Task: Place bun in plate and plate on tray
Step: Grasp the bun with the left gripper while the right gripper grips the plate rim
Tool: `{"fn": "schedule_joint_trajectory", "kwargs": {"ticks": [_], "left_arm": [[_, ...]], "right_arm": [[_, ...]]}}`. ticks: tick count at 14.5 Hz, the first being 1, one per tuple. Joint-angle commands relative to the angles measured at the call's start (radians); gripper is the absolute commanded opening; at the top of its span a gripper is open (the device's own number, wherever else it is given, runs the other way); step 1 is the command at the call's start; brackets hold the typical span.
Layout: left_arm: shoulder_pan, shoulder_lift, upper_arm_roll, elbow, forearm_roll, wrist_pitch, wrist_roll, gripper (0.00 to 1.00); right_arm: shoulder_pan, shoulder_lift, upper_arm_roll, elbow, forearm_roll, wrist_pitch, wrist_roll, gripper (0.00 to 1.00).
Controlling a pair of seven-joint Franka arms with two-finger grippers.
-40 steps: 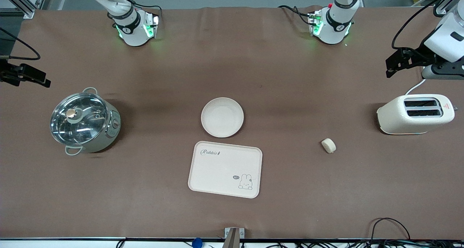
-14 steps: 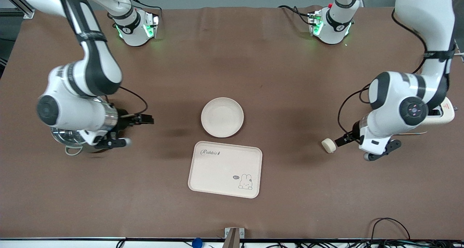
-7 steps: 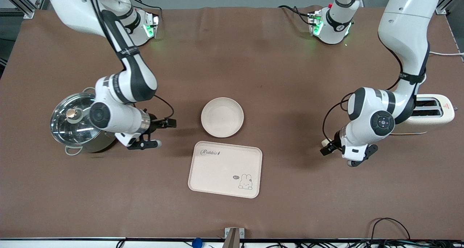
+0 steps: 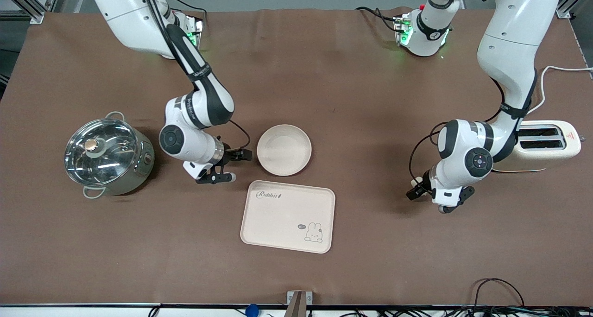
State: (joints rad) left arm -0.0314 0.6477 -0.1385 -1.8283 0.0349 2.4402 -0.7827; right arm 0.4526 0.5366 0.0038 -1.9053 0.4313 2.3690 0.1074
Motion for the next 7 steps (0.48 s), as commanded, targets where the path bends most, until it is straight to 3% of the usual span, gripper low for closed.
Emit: {"fn": "schedule_joint_trajectory", "kwargs": {"ticks": [1, 3, 7], "left_arm": [[0.007, -0.005, 0.000, -0.006, 0.011, 0.013, -0.013, 0.65], [-0.001, -0.003, 0.000, -0.005, 0.010, 0.013, -0.015, 0.43], [-0.007, -0.020, -0.010, -0.005, 0.010, -0.003, -0.021, 0.40]], "right_arm": [[0.034, -0.020, -0.007, -0.037, 0.038, 0.021, 0.005, 1.00], [0.050, -0.021, -0.008, -0.046, 0.038, 0.024, 0.029, 1.00], [0.097, -0.020, -0.008, -0.070, 0.038, 0.098, 0.089, 1.00]]}}
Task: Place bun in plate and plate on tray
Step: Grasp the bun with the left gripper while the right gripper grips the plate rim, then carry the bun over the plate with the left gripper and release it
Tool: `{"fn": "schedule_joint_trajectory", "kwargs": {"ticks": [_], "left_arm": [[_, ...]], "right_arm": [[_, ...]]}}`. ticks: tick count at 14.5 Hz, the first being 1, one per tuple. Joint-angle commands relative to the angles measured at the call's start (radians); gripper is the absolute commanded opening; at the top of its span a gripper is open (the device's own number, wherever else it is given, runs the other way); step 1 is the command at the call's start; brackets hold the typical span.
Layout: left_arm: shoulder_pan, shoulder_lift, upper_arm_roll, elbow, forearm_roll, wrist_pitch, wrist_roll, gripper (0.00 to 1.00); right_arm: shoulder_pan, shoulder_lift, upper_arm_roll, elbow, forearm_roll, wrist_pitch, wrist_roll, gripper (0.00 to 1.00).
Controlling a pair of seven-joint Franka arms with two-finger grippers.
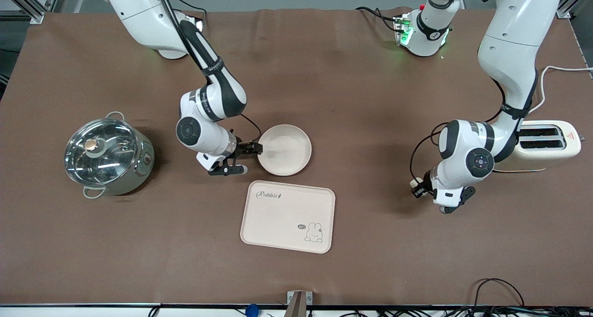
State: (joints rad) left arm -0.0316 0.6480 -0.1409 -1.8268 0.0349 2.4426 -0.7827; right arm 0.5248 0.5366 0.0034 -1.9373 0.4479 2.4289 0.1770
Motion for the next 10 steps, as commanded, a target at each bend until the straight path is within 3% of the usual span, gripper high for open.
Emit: {"fn": "schedule_joint_trajectory", "kwargs": {"ticks": [1, 6, 10], "left_arm": [[-0.016, -0.034, -0.018, -0.006, 0.010, -0.019, -0.039, 0.40], [-0.122, -0.102, -0.112, 0.029, 0.010, -0.158, -0.283, 0.38], [-0.278, -0.084, -0.152, 0.096, 0.007, -0.162, -0.544, 0.38]], "right_arm": [[0.026, -0.020, -0.008, -0.038, 0.022, 0.039, 0.019, 1.00], [0.046, -0.020, -0.008, -0.038, 0.022, 0.042, 0.019, 1.00], [0.046, -0.018, -0.008, -0.046, 0.022, 0.042, 0.021, 1.00]]}}
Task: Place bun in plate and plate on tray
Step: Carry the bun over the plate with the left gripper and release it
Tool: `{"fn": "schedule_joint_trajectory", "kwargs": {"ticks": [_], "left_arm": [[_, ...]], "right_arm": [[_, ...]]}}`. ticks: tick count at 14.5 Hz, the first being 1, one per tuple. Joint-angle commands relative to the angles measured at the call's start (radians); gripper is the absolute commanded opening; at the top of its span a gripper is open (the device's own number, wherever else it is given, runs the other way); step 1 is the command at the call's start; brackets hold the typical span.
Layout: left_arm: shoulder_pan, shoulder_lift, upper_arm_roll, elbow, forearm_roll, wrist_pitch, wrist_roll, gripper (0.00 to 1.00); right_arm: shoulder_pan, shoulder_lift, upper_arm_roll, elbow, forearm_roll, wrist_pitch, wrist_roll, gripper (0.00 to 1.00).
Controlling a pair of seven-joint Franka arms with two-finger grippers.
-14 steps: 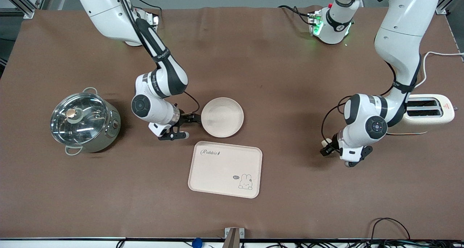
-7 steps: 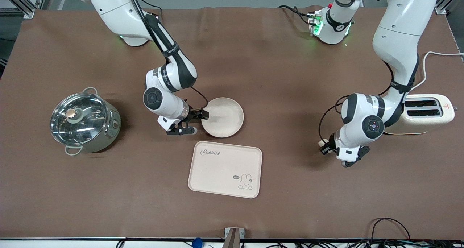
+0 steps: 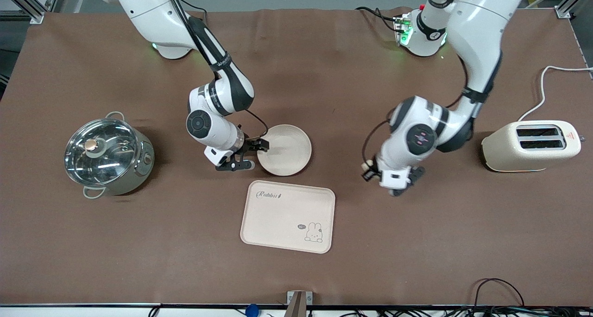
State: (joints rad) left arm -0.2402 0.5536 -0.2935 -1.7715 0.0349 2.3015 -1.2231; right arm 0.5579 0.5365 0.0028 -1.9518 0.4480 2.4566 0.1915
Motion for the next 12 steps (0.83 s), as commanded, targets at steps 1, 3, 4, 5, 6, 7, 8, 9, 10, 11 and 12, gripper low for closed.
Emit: {"fn": "schedule_joint_trajectory", "kwargs": {"ticks": [1, 3, 4, 5, 6, 7, 8, 9, 10, 11, 12], "left_arm": [[-0.109, 0.040, 0.001, 0.076, 0.003, -0.020, -0.165, 0.38], [-0.177, 0.100, 0.001, 0.159, 0.000, -0.020, -0.283, 0.38], [-0.210, 0.129, 0.001, 0.191, 0.005, -0.020, -0.327, 0.39], [-0.250, 0.159, 0.002, 0.216, 0.005, -0.014, -0.366, 0.39], [-0.278, 0.184, 0.005, 0.242, 0.005, -0.008, -0.389, 0.39], [-0.292, 0.209, 0.005, 0.265, 0.003, 0.004, -0.401, 0.39], [-0.307, 0.235, 0.005, 0.282, 0.002, 0.030, -0.420, 0.39], [-0.326, 0.253, 0.005, 0.291, 0.002, 0.065, -0.443, 0.39], [-0.344, 0.271, 0.007, 0.300, 0.005, 0.097, -0.473, 0.41], [-0.355, 0.275, 0.008, 0.300, 0.008, 0.107, -0.486, 0.48], [-0.360, 0.276, 0.010, 0.299, 0.010, 0.107, -0.484, 0.60]], "right_arm": [[0.014, -0.018, -0.007, -0.032, 0.021, 0.016, 0.006, 1.00], [0.016, -0.017, -0.007, -0.030, 0.021, 0.034, 0.006, 1.00], [0.017, -0.006, -0.007, -0.030, 0.021, 0.041, 0.006, 1.00], [0.020, -0.001, -0.007, -0.029, 0.021, 0.044, 0.006, 1.00], [0.020, -0.001, -0.007, -0.029, 0.021, 0.044, 0.006, 1.00], [0.020, 0.000, -0.007, -0.029, 0.021, 0.044, 0.006, 1.00], [0.020, -0.001, -0.007, -0.029, 0.021, 0.044, 0.006, 1.00], [0.020, 0.000, -0.007, -0.029, 0.021, 0.044, 0.006, 1.00], [0.020, 0.000, -0.007, -0.027, 0.021, 0.044, 0.006, 1.00], [0.019, 0.002, -0.007, -0.026, 0.021, 0.044, 0.006, 1.00], [0.020, 0.008, -0.007, -0.022, 0.023, 0.044, 0.006, 1.00]]}}
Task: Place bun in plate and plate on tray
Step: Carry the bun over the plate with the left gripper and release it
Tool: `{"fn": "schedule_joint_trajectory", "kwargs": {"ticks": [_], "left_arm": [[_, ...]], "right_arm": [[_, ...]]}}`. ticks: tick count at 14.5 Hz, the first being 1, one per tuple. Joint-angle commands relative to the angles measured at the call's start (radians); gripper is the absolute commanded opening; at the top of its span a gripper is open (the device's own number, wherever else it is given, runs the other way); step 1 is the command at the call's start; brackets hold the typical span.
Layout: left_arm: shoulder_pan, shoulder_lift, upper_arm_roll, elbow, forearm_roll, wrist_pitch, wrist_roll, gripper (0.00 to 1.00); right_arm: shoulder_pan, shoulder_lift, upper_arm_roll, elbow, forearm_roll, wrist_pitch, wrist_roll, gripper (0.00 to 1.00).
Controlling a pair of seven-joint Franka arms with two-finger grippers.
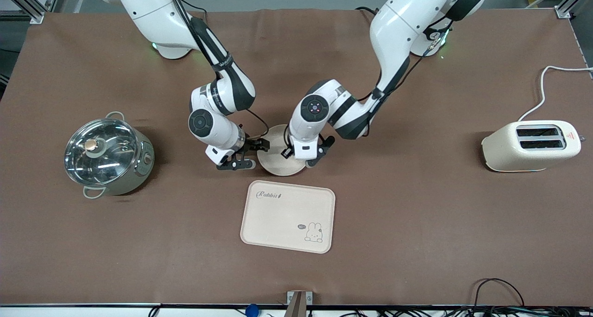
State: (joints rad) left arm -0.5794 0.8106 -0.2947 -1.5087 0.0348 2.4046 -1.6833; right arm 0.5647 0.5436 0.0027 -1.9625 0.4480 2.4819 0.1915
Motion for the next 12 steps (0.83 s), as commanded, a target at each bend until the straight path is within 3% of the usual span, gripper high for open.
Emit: {"fn": "schedule_joint_trajectory", "kwargs": {"ticks": [1, 2, 5, 6, 8, 10, 12], "left_arm": [[-0.020, 0.021, 0.012, 0.035, 0.010, 0.004, -0.026, 0.85], [-0.020, 0.021, 0.012, 0.035, 0.010, 0.004, -0.026, 1.00], [-0.005, -0.017, 0.014, 0.038, 0.010, -0.013, -0.023, 1.00], [0.009, -0.037, 0.022, 0.038, 0.011, -0.036, -0.018, 1.00], [0.048, -0.091, 0.043, 0.038, 0.013, -0.084, -0.012, 1.00], [0.094, -0.128, 0.049, 0.041, 0.064, -0.146, 0.046, 1.00], [0.150, -0.178, 0.048, 0.038, 0.144, -0.220, 0.123, 1.00]], "right_arm": [[0.014, 0.001, -0.007, -0.012, 0.023, 0.019, 0.006, 1.00], [0.012, 0.001, -0.007, -0.012, 0.023, 0.019, 0.006, 1.00], [0.012, 0.002, -0.007, -0.006, 0.023, 0.019, 0.012, 1.00], [0.012, 0.004, -0.007, -0.003, 0.023, 0.020, 0.012, 0.94], [0.018, 0.009, -0.007, -0.004, 0.023, 0.041, 0.012, 0.16], [0.023, 0.022, -0.007, -0.003, 0.023, 0.054, 0.012, 0.05], [0.023, 0.027, -0.007, -0.003, 0.023, 0.055, 0.012, 0.00]]}}
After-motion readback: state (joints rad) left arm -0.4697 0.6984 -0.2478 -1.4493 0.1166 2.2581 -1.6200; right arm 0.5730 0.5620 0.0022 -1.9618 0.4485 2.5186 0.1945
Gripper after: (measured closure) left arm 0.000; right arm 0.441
